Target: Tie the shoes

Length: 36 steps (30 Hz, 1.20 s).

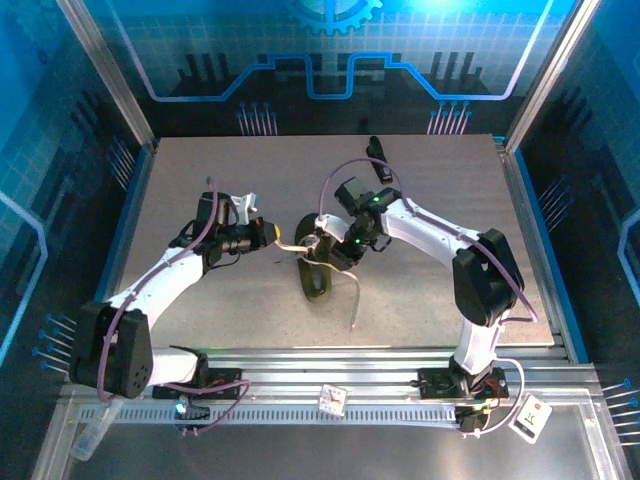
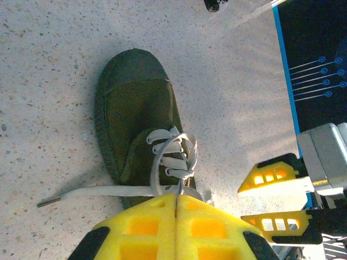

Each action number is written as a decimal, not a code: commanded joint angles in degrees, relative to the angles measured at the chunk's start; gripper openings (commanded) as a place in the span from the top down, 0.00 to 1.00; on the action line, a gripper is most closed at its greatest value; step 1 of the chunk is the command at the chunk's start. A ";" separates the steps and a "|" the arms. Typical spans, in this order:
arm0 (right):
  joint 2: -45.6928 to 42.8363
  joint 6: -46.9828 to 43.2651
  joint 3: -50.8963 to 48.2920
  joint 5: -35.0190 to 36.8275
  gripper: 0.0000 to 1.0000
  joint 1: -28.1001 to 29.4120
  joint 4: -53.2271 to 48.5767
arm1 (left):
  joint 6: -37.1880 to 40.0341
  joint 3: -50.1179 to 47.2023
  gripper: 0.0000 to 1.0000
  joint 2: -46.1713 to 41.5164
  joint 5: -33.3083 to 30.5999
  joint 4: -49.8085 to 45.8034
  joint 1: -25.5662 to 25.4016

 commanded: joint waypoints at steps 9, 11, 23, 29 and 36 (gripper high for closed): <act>7.52 7.64 11.67 -9.52 0.57 -4.61 1.70 | 3.78 0.57 1.00 -0.58 3.16 -1.29 0.48; 10.33 8.99 14.54 -10.67 0.56 -4.57 1.39 | 3.92 0.73 1.00 -0.70 2.98 -1.66 0.48; 22.10 10.14 25.13 -12.45 0.56 -3.71 -3.40 | 5.19 2.48 1.00 -1.50 3.15 -4.08 0.48; 22.96 10.54 26.21 -13.46 0.58 -3.69 -2.95 | 6.52 4.06 1.00 -0.75 3.22 -5.55 0.48; 25.10 9.80 28.71 -14.18 0.67 -3.72 -5.58 | 7.70 5.66 1.00 0.71 3.25 -6.40 0.48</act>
